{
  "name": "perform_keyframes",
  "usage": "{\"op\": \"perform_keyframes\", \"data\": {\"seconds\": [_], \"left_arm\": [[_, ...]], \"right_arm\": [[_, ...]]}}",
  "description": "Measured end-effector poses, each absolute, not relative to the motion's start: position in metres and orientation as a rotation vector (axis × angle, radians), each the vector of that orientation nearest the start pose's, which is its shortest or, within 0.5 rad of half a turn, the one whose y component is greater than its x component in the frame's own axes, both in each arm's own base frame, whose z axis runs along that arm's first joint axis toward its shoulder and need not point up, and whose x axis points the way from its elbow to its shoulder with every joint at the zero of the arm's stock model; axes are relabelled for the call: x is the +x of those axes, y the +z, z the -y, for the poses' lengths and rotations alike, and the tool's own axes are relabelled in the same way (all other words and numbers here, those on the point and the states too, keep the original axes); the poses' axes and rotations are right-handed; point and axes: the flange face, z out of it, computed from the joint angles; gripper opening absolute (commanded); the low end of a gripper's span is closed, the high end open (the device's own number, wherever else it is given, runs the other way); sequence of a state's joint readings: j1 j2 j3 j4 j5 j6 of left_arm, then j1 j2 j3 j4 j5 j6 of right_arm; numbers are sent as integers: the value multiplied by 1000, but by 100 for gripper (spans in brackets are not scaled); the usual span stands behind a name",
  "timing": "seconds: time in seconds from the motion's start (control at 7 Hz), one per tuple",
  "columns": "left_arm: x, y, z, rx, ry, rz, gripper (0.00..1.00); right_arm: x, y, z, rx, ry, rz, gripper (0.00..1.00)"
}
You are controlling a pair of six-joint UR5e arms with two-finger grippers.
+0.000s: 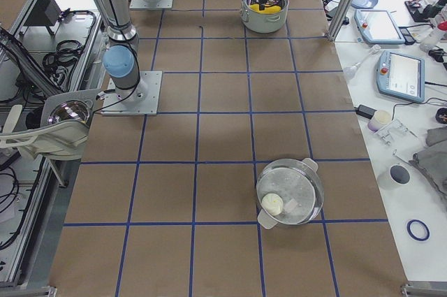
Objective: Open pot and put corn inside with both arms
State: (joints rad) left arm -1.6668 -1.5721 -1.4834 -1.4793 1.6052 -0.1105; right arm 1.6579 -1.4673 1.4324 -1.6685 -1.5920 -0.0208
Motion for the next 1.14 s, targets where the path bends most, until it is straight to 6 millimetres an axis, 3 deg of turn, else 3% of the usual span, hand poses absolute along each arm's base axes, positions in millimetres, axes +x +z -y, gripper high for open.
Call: {"op": "perform_keyframes", "data": {"seconds": [0.86,1.14], "left_arm": [[-156,543,489,-7,-253,-3119,100],[-156,543,488,-8,-251,-3120,100]], "right_arm": [[168,533,491,-185,-136,-3136,98],[167,534,488,-249,-125,-3140,98]]}}
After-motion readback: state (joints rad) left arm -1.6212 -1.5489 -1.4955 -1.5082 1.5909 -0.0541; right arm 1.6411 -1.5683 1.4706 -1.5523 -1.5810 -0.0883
